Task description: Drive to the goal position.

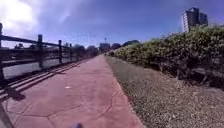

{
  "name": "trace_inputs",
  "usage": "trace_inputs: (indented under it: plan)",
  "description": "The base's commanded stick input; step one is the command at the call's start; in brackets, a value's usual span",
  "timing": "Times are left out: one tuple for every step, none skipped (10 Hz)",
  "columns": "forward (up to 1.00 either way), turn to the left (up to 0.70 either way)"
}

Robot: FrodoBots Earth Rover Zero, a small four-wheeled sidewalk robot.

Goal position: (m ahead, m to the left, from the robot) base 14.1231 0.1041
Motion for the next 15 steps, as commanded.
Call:
trace_inputs:
  plan:
    - [0.7, 0.0]
    - [0.7, 0.0]
    - [0.7, 0.0]
    - [0.7, 0.0]
    - [0.7, 0.0]
    - [0.7, 0.0]
    - [0.7, 0.0]
    - [0.7, 0.0]
    - [0.7, 0.0]
    - [0.7, 0.0]
    - [0.7, 0.0]
    - [0.7, 0.0]
    - [0.7, 0.0]
    - [0.7, 0.0]
    - [0.7, 0.0]
